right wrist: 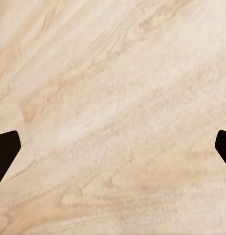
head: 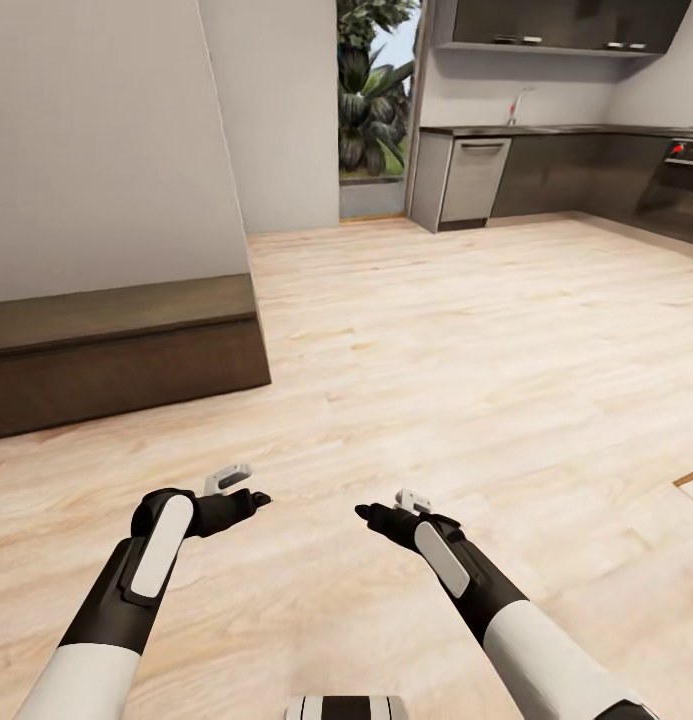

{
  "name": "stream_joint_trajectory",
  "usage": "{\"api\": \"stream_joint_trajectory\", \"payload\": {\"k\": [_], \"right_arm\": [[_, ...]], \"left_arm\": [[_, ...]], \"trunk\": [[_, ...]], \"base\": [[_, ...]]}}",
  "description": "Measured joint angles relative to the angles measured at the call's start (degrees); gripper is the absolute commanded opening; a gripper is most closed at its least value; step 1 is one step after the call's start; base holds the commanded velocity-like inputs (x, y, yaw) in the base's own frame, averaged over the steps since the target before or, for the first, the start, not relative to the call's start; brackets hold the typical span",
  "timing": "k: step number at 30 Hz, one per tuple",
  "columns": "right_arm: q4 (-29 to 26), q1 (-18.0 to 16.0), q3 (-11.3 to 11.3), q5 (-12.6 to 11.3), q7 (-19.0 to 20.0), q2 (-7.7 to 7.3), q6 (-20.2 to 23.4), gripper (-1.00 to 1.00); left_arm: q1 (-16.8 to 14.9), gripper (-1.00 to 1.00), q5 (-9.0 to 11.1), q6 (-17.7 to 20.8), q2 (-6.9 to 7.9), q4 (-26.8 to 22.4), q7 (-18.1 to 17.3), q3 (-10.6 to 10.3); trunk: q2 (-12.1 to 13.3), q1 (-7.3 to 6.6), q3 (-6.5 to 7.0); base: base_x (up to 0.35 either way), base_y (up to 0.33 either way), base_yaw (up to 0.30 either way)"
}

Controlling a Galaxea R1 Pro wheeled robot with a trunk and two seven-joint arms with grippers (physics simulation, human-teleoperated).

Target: Place each of the two pumpkins and all three candles from the living room inside a cabinet in the living room (use any cabinet), then make sure every cabinet is closed, and position the cauldron so it is next to a table in the living room.

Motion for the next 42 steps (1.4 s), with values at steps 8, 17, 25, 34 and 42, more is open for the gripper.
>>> {"api": "stream_joint_trajectory", "payload": {"k": [8,17,25,34,42], "right_arm": [[0.0,0.0,0.0,0.1,0.0,-0.01,0.0,1.00],[0.0,0.0,0.0,0.1,0.0,-0.04,-0.1,1.00],[0.0,0.0,0.0,0.0,0.0,-0.06,-0.1,1.00],[0.0,0.0,0.0,0.0,0.3,-0.09,-0.7,1.00],[0.0,0.0,0.0,-0.2,0.4,-0.09,-0.8,1.00]], "left_arm": [[0.0,1.00,0.0,0.0,-0.01,0.0,0.0,0.0],[0.0,1.00,0.0,0.0,-0.01,0.0,0.0,0.0],[0.0,1.00,0.0,0.0,-0.01,0.0,0.0,0.0],[0.0,1.00,0.0,0.0,0.00,0.0,0.0,0.0],[0.0,1.00,0.0,0.0,0.00,0.0,-0.1,0.0]], "trunk": [[0.0,-0.01,-0.39],[0.0,-0.01,-0.84],[0.0,-0.01,-1.23],[0.0,-0.02,-1.65],[0.0,-0.02,-1.70]], "base": [[0.210,0.112,0.239],[0.261,0.170,0.239],[0.267,0.172,0.240],[0.293,0.157,0.210],[0.303,0.036,0.016]]}}
